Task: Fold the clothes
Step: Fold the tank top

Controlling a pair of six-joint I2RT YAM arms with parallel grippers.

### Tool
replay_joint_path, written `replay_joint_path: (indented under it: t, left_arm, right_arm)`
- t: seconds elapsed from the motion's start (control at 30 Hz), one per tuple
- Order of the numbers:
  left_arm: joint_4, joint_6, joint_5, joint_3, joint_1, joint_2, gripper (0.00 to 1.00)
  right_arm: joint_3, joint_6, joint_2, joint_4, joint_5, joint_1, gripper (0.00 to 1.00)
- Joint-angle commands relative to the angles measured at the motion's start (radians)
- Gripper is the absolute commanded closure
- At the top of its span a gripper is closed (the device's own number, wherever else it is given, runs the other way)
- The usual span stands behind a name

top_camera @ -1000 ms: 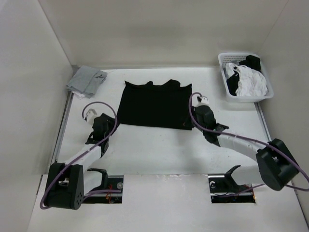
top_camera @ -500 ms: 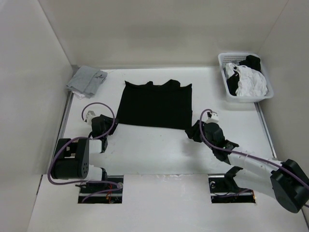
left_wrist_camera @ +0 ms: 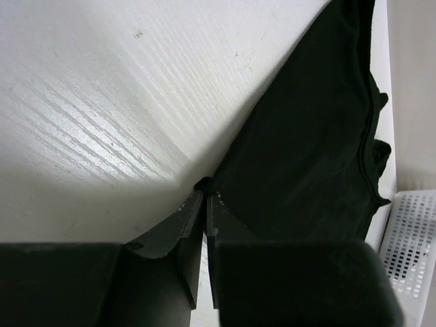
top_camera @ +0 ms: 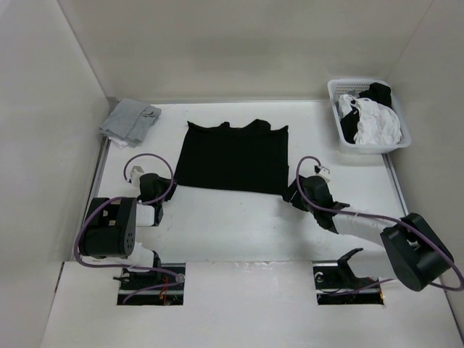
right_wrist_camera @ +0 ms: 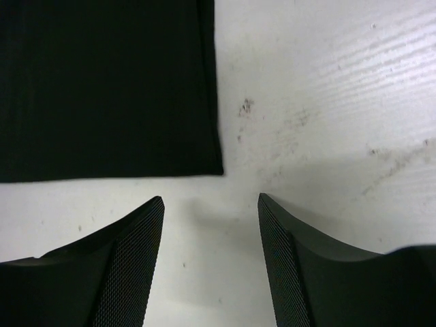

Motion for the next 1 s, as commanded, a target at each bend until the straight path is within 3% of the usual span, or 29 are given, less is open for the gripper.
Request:
replay_joint_path:
  t: [0.0,0.1,0.2,0.37,0.43,0.57,0.77,0.97]
  left_arm:
    - [0.01,-0.002,-0.034,0.009,-0.014,-0.033,0.96]
    - [0.01,0.001,-0.031,0.006,-0.017,-0.038,0.98]
    - [0.01,0.003,-0.026,0.0,-0.012,-0.042,0.98]
    - [0.01,-0.004,-0.023,-0.004,-0.014,-0.075,1.0]
    - [-0.001,-0.005,-0.015,-0.004,-0.017,-0.128,1.0]
    - [-0.139,-0.001,0.002,0.006,-0.024,-0.407,1.0]
    - [-0.655,0.102,-0.027,0.19,-0.012,-1.026,1.0]
    - [-0.97,0.173,-0.047,0.465,-0.037,-1.253,1.0]
  right_arm:
    - [0.064,0.036,0.069,0.045,0.01,-0.019,0.39]
    - [0.075,0.082,0.144,0.101,0.007,-0.019,0.46]
    - [0.084,0.123,0.183,0.117,0.015,-0.012,0.59]
    - [0.073,0.156,0.207,0.164,0.059,-0.006,0.88]
    - [0.063,0.148,0.163,0.168,0.082,0.004,0.92]
    - [0.052,0.061,-0.091,0.071,0.142,0.064,0.94]
    - [0.203,-0.086,-0.637,-0.408,0.294,0.237,0.95]
    - [0.512,-0.169,-0.828,-0.739,0.485,0.475,0.95]
